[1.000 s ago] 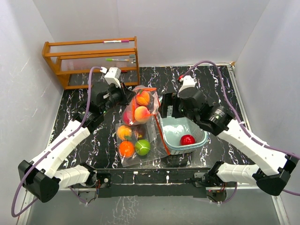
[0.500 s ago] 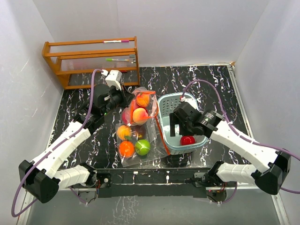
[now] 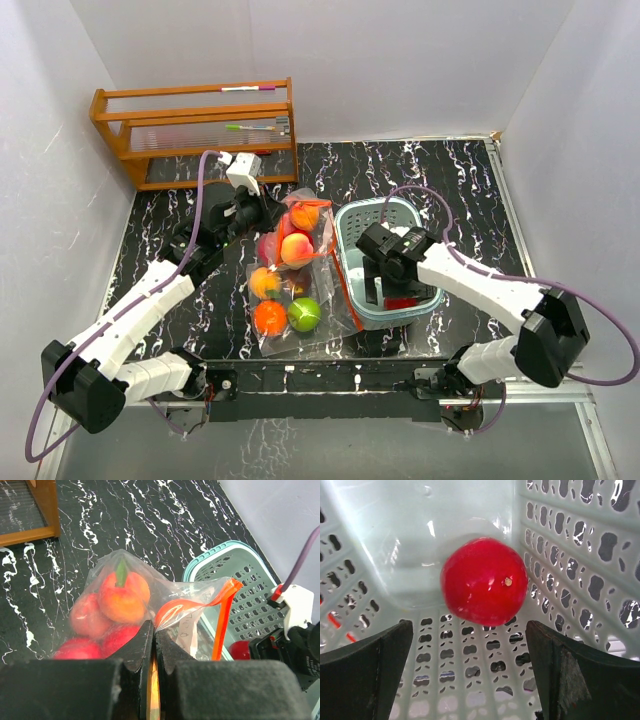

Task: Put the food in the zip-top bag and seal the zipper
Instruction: Pick up the fake fruit from the bin.

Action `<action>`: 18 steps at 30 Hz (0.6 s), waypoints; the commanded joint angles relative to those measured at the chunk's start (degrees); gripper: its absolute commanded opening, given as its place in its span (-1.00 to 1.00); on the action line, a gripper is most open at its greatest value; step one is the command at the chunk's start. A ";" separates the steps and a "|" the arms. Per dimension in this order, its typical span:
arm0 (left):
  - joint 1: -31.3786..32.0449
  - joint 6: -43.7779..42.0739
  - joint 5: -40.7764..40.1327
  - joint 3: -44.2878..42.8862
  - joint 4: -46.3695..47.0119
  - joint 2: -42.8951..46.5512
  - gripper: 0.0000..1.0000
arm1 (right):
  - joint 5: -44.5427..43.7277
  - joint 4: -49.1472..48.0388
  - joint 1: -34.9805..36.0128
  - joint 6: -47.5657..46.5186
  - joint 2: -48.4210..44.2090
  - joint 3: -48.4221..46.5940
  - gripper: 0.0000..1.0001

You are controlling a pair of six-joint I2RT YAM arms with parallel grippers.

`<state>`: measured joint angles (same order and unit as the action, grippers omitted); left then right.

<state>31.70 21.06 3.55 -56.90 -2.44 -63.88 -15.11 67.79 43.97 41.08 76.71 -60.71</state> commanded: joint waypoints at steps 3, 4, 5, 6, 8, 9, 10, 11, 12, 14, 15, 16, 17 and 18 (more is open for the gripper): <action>0.03 -0.44 -0.11 0.33 2.45 2.09 -1.00 | 0.75 -4.97 -1.45 -1.98 3.79 2.66 0.99; -0.05 -0.56 -0.32 0.22 2.39 2.09 -1.00 | 1.05 -5.88 -1.64 -2.51 4.71 3.16 0.99; 0.02 -0.70 -0.57 0.15 2.29 2.09 -1.00 | 1.36 -6.62 -1.91 -2.90 5.33 3.58 0.99; -0.05 -0.79 -0.75 0.13 2.19 2.03 -1.00 | 1.91 -7.53 -2.27 -3.64 5.86 4.00 0.99; 0.00 -0.93 -1.06 0.15 2.04 1.95 -1.00 | 2.30 -9.01 -2.81 -4.51 6.61 4.54 0.99; 0.00 -0.93 -1.13 0.21 2.00 1.91 -1.00 | 2.32 -9.81 -3.02 -4.93 6.76 4.62 0.99; 0.02 -0.93 -1.13 0.29 2.02 1.83 -1.00 | 2.14 -10.40 -3.16 -5.26 6.86 4.63 0.99; -0.01 -0.93 -1.13 0.37 2.08 1.74 -1.00 | 2.11 -11.00 -3.32 -5.57 6.92 4.63 0.97; -0.05 -0.93 -1.05 0.39 2.08 1.67 -1.00 | 2.11 -11.58 -3.43 -5.98 6.96 4.62 0.95; -0.01 -0.93 -0.92 0.45 2.17 1.52 -1.00 | 2.02 -12.74 -3.66 -6.74 6.96 4.78 0.85; 0.00 -0.93 -0.92 0.47 2.17 1.48 -1.00 | 1.95 -13.34 -3.78 -7.04 7.03 4.85 0.77; 0.02 -0.93 -0.92 0.46 2.17 1.42 -1.00 | 1.82 -13.94 -3.94 -7.39 7.05 5.03 0.66; 0.00 -0.93 -0.92 0.41 2.11 1.30 -1.00 | 1.43 -14.59 -3.97 -7.56 7.05 5.19 0.56; -0.03 -0.93 -0.92 0.39 2.08 1.22 -1.00 | 0.99 -15.21 -4.10 -7.82 7.01 5.56 0.48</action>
<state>31.70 20.56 2.92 -56.51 -2.22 -63.88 -12.84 57.39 40.36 35.00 84.16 -55.57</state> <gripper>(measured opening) 0.010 0.811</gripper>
